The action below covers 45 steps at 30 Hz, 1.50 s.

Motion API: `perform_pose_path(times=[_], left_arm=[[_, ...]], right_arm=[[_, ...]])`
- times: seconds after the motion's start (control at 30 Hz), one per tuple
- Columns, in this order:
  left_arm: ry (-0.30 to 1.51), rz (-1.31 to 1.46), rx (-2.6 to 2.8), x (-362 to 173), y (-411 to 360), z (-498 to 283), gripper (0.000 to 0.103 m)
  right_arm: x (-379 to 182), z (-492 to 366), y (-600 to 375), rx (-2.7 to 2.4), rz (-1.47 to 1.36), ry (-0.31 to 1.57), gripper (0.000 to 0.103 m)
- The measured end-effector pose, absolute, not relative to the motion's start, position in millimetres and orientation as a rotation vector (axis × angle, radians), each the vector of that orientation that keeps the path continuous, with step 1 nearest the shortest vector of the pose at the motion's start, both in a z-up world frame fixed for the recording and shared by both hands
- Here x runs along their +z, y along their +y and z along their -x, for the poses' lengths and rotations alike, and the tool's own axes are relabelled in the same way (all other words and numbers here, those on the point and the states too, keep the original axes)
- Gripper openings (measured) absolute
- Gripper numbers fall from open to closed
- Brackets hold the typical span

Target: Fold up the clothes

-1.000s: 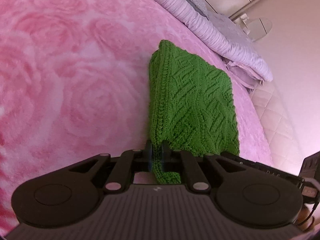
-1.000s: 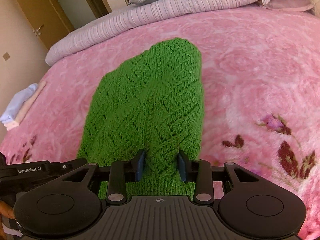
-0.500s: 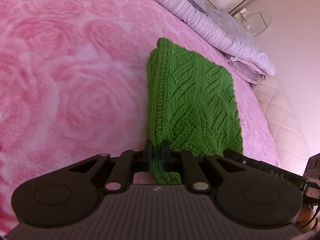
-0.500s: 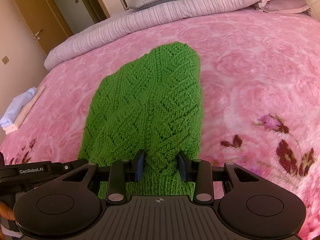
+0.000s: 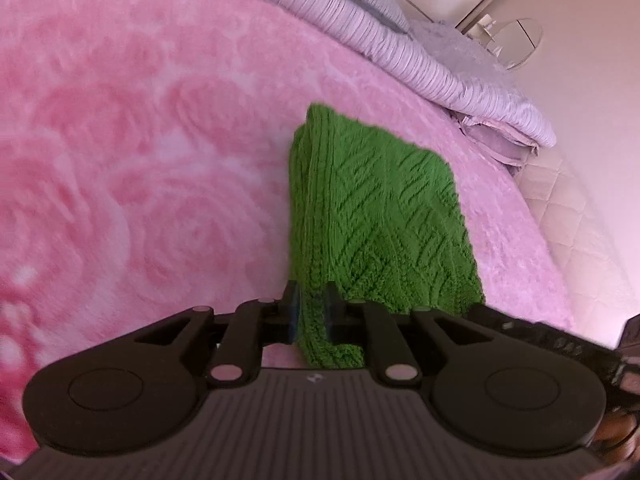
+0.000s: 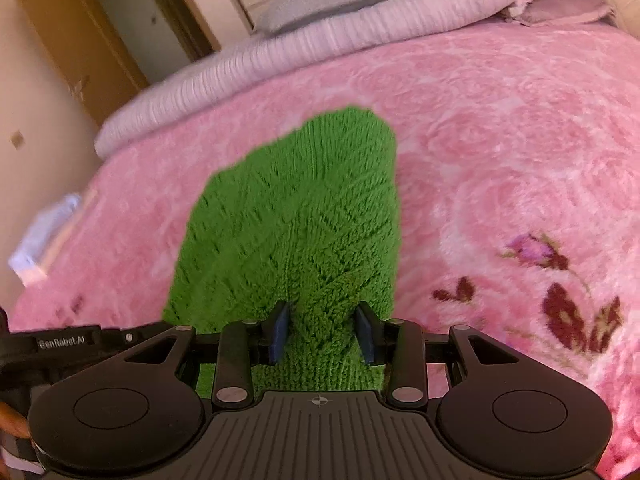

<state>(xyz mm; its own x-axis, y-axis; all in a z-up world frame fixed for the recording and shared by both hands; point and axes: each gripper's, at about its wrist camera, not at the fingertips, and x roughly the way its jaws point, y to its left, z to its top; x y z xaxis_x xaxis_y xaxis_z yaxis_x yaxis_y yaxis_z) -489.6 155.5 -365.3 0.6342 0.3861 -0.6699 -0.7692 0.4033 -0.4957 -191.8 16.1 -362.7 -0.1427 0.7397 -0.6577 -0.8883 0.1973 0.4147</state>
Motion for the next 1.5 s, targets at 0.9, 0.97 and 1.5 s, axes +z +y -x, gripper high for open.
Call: perform_pose_path(times=[0.9, 0.97, 1.5], left_arm=[[0.515, 0.642, 0.705, -339.8, 179.3, 438.4, 0.010], [0.497, 0.652, 0.746, -337.3, 204.7, 430.9, 0.011], [0.430, 0.768, 0.798, -391.0, 287.6, 407.9, 0.009]], right_arm=[[-338.5, 156.4, 38.0, 1.602, 0.230, 0.854, 0.019], [-336.0, 139.6, 59.8, 1.563, 0.220, 0.817, 0.019], [-381.1, 107.2, 149.0, 1.529, 0.193, 0.845, 0.019]])
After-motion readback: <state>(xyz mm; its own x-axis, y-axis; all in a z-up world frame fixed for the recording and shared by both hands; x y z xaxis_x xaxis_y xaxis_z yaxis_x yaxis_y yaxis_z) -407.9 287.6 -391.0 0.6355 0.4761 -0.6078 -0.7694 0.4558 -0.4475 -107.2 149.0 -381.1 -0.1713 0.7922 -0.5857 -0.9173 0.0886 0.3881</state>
